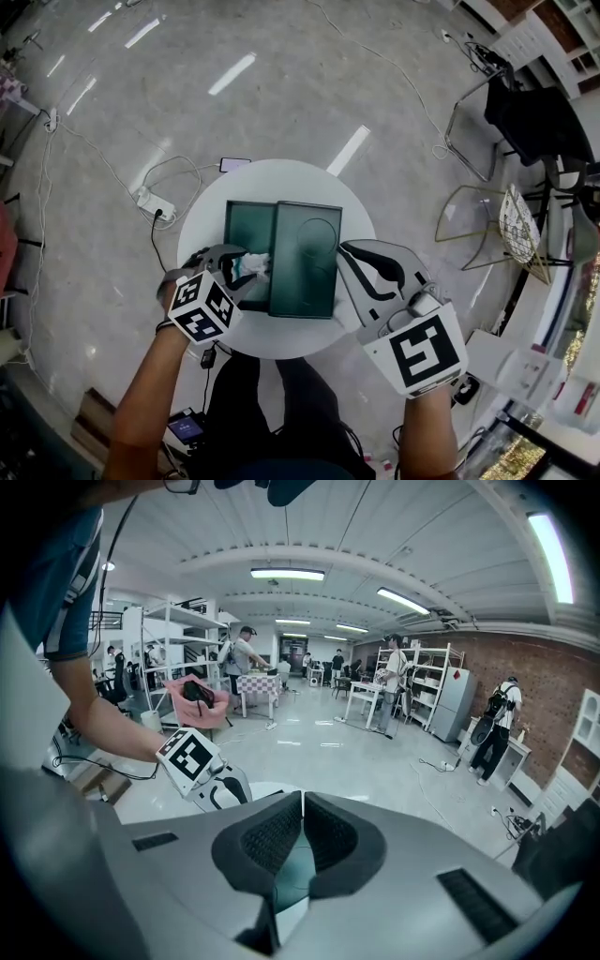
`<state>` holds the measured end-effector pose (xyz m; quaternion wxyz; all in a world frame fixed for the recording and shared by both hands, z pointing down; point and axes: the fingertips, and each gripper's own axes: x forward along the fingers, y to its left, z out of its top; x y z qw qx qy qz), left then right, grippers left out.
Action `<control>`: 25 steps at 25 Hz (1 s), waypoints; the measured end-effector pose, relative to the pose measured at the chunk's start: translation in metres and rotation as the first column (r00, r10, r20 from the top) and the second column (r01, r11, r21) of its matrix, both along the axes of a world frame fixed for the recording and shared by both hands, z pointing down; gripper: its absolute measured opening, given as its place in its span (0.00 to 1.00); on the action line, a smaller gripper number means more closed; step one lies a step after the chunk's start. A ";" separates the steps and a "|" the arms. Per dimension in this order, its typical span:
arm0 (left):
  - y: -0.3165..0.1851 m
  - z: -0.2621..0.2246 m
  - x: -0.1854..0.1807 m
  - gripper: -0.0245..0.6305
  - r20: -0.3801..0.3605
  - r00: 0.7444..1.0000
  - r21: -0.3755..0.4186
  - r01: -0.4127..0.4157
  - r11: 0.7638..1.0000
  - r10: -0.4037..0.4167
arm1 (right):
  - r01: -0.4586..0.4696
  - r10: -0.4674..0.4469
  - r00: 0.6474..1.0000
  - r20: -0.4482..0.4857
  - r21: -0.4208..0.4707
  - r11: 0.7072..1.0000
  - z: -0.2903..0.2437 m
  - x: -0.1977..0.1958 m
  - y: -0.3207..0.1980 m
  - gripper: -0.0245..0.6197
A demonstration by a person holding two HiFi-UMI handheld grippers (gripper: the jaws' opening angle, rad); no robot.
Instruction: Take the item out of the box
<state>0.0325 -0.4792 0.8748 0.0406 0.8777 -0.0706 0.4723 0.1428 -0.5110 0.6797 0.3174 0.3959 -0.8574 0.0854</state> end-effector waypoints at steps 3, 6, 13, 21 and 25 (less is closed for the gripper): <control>0.004 0.018 0.007 0.36 0.025 0.999 -0.010 -0.027 1.000 0.027 | -0.002 0.002 1.000 0.002 -0.007 1.000 0.011 0.006 0.000 0.10; 0.007 0.036 0.011 0.39 0.058 0.997 -0.007 -0.056 0.998 0.056 | -0.003 0.004 1.000 0.003 -0.012 1.000 0.023 0.011 0.000 0.10; 0.011 0.070 0.015 0.39 0.126 0.986 0.001 -0.105 0.994 0.104 | -0.021 0.021 1.000 0.013 -0.028 0.999 0.046 0.022 0.002 0.10; 0.007 0.094 0.022 0.39 0.159 0.980 -0.003 -0.117 0.993 0.116 | -0.032 0.033 0.999 0.017 -0.047 0.998 0.065 0.032 -0.001 0.10; 0.006 0.093 0.024 0.34 0.157 0.982 -0.002 -0.107 0.994 0.106 | -0.036 0.037 0.999 0.020 -0.055 0.998 0.067 0.035 0.001 0.10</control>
